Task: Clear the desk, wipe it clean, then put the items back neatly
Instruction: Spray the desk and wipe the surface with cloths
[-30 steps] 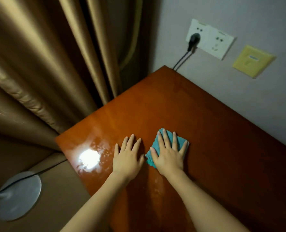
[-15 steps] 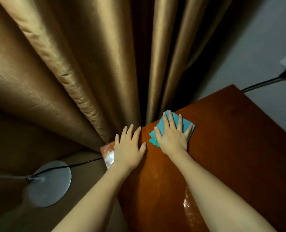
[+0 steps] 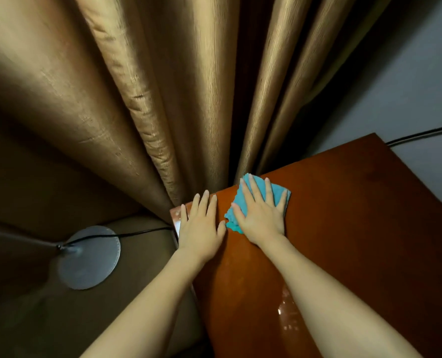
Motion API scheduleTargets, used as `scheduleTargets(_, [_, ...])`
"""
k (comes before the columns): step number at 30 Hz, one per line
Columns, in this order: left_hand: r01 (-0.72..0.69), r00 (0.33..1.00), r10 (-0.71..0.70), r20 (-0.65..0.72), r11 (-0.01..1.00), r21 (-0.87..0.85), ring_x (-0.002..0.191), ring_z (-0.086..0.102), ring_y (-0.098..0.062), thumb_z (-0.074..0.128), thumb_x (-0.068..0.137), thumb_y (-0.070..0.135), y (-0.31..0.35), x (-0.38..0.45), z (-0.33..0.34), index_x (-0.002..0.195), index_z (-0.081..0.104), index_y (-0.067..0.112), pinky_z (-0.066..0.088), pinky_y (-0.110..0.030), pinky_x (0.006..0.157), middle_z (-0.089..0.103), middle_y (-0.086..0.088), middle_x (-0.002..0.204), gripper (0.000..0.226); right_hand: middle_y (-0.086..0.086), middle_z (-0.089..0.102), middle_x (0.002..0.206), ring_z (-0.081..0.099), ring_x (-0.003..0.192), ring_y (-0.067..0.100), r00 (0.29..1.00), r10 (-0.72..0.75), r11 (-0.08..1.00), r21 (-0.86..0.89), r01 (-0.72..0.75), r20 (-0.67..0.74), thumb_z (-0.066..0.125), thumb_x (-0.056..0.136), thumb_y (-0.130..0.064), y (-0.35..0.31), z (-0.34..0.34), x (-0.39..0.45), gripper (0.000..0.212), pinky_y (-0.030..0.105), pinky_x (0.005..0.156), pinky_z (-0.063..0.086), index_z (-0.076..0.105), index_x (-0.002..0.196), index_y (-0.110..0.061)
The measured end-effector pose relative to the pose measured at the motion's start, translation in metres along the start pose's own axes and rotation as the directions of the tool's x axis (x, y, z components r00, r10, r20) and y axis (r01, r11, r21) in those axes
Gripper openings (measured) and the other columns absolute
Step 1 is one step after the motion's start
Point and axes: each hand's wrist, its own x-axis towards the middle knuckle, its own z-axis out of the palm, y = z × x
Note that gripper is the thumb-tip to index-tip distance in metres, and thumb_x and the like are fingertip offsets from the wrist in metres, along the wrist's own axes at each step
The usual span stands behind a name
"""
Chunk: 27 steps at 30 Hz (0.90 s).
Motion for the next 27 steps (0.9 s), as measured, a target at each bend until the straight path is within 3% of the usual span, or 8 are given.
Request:
scheduleTargets(6, [-0.01, 0.999, 0.01, 0.047, 1.0, -0.005, 0.146, -0.01, -0.019, 0.03, 0.1, 0.046, 0.007, -0.034, 0.008, 0.152, 0.002, 0.022, -0.005, -0.041, 0.116, -0.007, 0.002, 0.16, 0.064, -0.003, -0.007, 0.16, -0.007, 0.147, 0.028, 0.999, 0.054, 0.997, 0.048, -0.054, 0.001, -0.003, 0.086, -0.06, 0.003, 0.01, -0.045, 0.072, 0.061, 0.112, -0.001, -0.009, 0.15, -0.03])
scheduleTargets(10, [-0.031, 0.997, 0.031, 0.067, 1.0, 0.002, 0.146, -0.012, -0.021, 0.03, 0.1, 0.043, 0.026, -0.06, 0.019, 0.152, 0.0, 0.02, -0.004, -0.045, 0.117, -0.008, 0.001, 0.16, 0.064, -0.004, -0.005, 0.16, -0.006, 0.147, 0.028, 0.995, 0.095, 0.993, 0.072, -0.095, -0.002, -0.015, 0.077, -0.062, 0.015, 0.019, -0.09, 0.081, 0.061, 0.112, -0.002, -0.007, 0.151, -0.03])
scheduleTargets(15, [-0.122, 0.986, 0.116, 0.119, 0.991, 0.048, 0.146, -0.013, -0.022, 0.026, 0.1, 0.043, 0.065, -0.102, 0.041, 0.152, 0.001, 0.02, -0.005, -0.047, 0.116, -0.008, 0.0, 0.16, 0.062, -0.007, -0.004, 0.16, -0.004, 0.147, 0.026, 0.985, 0.171, 0.98, 0.099, -0.171, 0.001, -0.012, 0.079, -0.063, 0.041, 0.032, -0.156, 0.079, 0.062, 0.111, -0.002, -0.006, 0.15, -0.031])
scheduleTargets(20, [-0.199, 0.971, 0.188, 0.146, 0.978, 0.069, 0.146, -0.014, -0.022, 0.028, 0.1, 0.042, 0.101, -0.162, 0.071, 0.152, 0.001, 0.022, -0.006, -0.048, 0.116, -0.009, 0.001, 0.16, 0.062, -0.004, 0.02, 0.157, 0.02, 0.145, 0.03, 0.956, 0.291, 0.952, 0.111, -0.287, -0.026, 0.004, 0.087, -0.062, 0.072, 0.048, -0.234, 0.073, 0.067, 0.107, 0.014, 0.02, 0.15, -0.029])
scheduleTargets(23, [-0.245, 0.96, 0.231, 0.161, 0.966, 0.078, 0.146, -0.014, -0.022, 0.029, 0.1, 0.041, 0.124, -0.206, 0.09, 0.152, 0.001, 0.022, -0.006, -0.049, 0.116, -0.009, 0.001, 0.16, 0.062, -0.008, -0.002, 0.16, -0.002, 0.147, 0.026, 0.944, 0.331, 0.938, 0.11, -0.329, -0.002, -0.012, 0.078, -0.064, 0.098, 0.064, -0.291, 0.08, 0.063, 0.111, -0.001, -0.004, 0.151, -0.032])
scheduleTargets(27, [-0.321, 0.934, 0.295, 0.203, 0.941, 0.109, 0.145, -0.015, -0.023, 0.027, 0.101, 0.042, 0.158, -0.275, 0.122, 0.152, -0.002, 0.023, -0.008, -0.049, 0.115, -0.01, 0.001, 0.159, 0.061, -0.009, -0.004, 0.159, -0.004, 0.147, 0.025, 0.889, 0.457, 0.881, 0.145, -0.45, -0.018, -0.012, 0.078, -0.064, 0.13, 0.082, -0.388, 0.076, 0.062, 0.111, -0.004, -0.01, 0.146, -0.031])
